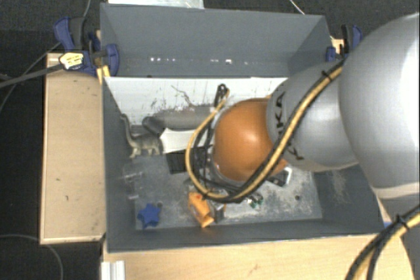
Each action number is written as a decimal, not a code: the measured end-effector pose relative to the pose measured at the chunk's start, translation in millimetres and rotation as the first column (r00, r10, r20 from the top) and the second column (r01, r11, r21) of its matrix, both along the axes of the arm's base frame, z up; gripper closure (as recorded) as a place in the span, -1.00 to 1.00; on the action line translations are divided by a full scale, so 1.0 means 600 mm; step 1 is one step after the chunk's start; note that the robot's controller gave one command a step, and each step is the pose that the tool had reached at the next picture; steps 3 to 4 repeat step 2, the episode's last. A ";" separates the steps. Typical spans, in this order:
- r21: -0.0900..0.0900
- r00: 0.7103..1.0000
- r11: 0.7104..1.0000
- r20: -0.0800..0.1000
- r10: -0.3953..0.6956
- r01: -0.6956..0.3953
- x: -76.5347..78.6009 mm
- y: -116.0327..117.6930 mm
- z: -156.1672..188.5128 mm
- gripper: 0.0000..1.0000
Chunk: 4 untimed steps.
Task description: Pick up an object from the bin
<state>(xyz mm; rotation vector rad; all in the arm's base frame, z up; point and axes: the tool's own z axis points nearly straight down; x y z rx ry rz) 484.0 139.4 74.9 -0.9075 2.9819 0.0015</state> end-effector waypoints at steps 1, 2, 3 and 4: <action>0.000 1.000 1.000 0.000 0.005 -0.005 0.000 0.000 0.000 1.00; -0.001 1.000 1.000 0.002 0.022 -0.022 0.001 0.005 0.004 1.00; -0.001 1.000 1.000 0.002 0.022 -0.022 0.001 0.005 0.004 1.00; -0.001 1.000 1.000 0.002 0.022 -0.022 0.001 0.005 0.004 1.00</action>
Offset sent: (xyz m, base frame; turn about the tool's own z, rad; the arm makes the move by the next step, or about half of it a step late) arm 0.0003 0.0314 0.0163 0.0111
